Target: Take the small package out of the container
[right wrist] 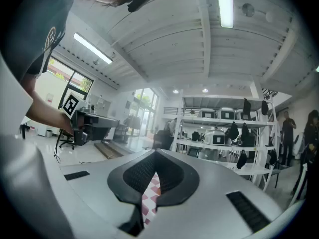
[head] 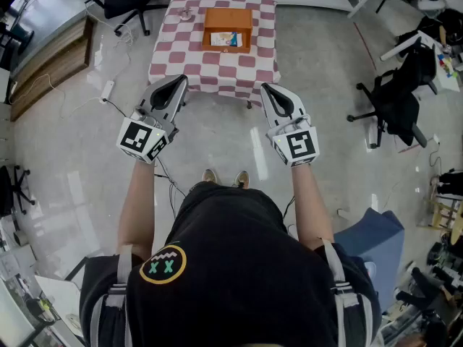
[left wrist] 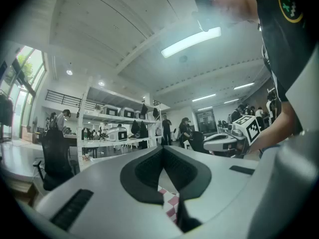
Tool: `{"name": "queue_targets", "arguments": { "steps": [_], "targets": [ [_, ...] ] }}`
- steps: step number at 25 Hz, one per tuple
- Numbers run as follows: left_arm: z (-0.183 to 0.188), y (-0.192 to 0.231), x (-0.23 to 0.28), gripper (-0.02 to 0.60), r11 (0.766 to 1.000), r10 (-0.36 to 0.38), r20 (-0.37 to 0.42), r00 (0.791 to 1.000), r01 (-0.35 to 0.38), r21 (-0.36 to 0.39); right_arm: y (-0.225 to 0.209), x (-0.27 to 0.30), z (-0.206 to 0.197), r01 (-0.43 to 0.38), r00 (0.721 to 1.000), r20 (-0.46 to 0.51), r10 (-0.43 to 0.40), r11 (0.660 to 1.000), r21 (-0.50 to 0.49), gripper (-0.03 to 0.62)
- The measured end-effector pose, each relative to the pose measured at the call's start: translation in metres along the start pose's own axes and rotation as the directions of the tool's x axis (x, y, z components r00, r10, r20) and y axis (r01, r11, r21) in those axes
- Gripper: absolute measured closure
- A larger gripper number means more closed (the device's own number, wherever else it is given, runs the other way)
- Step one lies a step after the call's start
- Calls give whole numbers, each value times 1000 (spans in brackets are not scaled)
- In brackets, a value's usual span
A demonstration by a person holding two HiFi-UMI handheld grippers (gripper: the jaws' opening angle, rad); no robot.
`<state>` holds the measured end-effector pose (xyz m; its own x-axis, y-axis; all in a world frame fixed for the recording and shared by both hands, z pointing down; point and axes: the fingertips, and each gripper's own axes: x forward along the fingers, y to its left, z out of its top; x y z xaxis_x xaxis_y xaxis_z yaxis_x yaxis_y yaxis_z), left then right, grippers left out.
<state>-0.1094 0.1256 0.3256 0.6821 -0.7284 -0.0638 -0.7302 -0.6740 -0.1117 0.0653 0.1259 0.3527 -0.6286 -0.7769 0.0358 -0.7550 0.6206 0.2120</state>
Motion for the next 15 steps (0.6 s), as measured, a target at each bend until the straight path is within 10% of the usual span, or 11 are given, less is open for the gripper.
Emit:
{"name": "queue_targets", "arguments": {
  "steps": [15],
  "targets": [
    [0,2,0,565,1000,-4,-3,1000,4,4,0,2,0,6,1000,-2,-6,1000,3,576]
  ]
}}
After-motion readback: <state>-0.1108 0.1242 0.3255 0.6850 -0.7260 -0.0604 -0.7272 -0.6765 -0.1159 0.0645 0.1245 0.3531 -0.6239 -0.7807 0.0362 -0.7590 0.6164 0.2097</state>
